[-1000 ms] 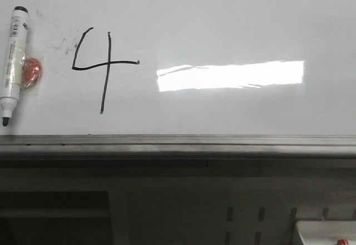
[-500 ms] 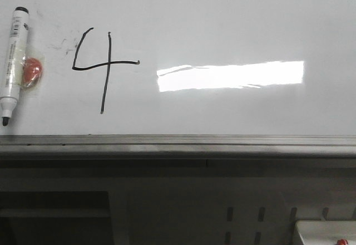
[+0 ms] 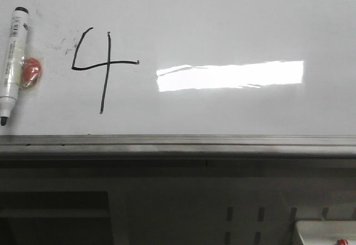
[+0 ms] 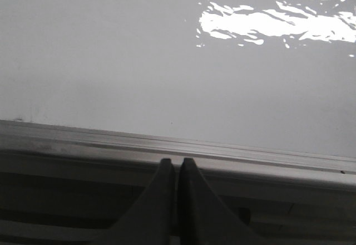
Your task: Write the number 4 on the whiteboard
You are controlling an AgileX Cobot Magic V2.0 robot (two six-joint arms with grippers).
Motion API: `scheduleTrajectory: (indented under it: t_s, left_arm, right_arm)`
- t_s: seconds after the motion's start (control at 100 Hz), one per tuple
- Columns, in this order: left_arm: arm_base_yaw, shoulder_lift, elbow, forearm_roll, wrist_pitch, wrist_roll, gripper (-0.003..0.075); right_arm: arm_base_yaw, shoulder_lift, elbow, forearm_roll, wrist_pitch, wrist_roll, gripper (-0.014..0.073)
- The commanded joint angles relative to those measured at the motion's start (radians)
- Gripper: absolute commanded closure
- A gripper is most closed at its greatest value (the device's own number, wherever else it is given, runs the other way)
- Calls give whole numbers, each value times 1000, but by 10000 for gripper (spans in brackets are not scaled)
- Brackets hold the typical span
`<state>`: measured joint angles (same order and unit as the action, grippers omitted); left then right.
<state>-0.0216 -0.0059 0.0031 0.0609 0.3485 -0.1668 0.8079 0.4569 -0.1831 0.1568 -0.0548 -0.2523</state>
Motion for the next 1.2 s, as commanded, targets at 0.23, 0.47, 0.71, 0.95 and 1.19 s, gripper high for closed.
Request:
scheduleTrajectory:
  t_s: [0.23,0.47,0.71,0.95,1.19]
  left_arm:
    - [2,-26,34,-9,-38,-7,741]
    - [2,-26,34,-9,-38,-7,741]
    - [2,-26,34,-9,-38,-7,741]
    - [2,-26,34,-9,-38,-7,741]
    - [2,-26,34,-9,-38,-7,741]
  right_arm:
    - [-6,5,-26,-10,-78,-2,658]
    - [-6,5,-26,-10,-78,-2,658]
    - [-9,5,-26,-30,-78,-2,658]
    - [-142,-33,-28,-171,-65,87,658]
    - [-432,-193,-28,-203,11,135,658]
